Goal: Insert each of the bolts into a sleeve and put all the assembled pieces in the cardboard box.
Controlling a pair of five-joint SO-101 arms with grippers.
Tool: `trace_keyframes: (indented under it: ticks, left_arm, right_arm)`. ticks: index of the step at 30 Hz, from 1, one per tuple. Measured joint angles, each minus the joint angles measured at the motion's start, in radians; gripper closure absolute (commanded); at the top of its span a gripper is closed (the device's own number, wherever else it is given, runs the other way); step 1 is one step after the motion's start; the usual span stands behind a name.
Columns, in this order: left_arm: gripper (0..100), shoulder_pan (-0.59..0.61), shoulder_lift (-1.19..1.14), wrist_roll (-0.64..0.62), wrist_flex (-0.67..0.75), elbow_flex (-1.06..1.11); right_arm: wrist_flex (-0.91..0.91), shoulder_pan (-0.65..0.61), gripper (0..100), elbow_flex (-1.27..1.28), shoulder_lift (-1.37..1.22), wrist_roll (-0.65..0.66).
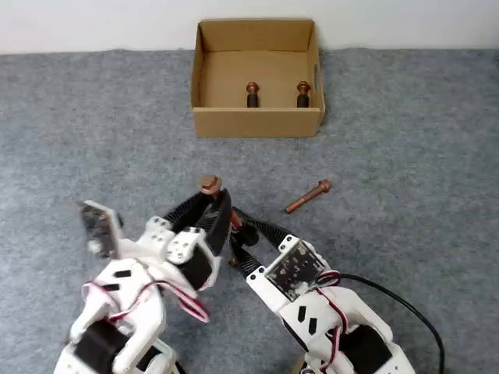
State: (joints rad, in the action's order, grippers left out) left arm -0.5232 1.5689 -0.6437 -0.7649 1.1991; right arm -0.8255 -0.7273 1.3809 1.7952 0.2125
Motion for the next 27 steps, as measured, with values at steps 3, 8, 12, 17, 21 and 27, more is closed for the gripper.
trace_keyframes:
  ticks: [3, 8, 12, 17, 21, 27]
  left_arm:
    - [100, -0.005, 0.002, 0.003, 0.037, 0.026]
    - [100, -0.006, -0.003, 0.005, 0.057, 0.031]
    - [100, -0.012, 0.006, 0.003, -0.009, 0.028]
    - [100, -0.026, 0.008, 0.112, -0.170, 0.028]
    - [94, -0.044, 0.008, 0.164, -0.230, 0.026]
    - [77, -0.041, 0.009, 0.203, -0.265, 0.011]
  right_arm:
    - [0.000, 0.000, 99.1, 0.000, 0.000, 0.005]
    - [0.002, 0.000, 99.1, 0.000, 0.000, 0.005]
    - [0.002, 0.000, 99.1, 0.000, 0.000, 0.005]
    - [0.002, -0.005, 99.1, 0.002, -0.002, 0.005]
    - [0.002, -0.006, 99.1, 0.017, -0.002, 0.006]
    - [0.000, 0.002, 99.1, 0.018, -0.002, 0.008]
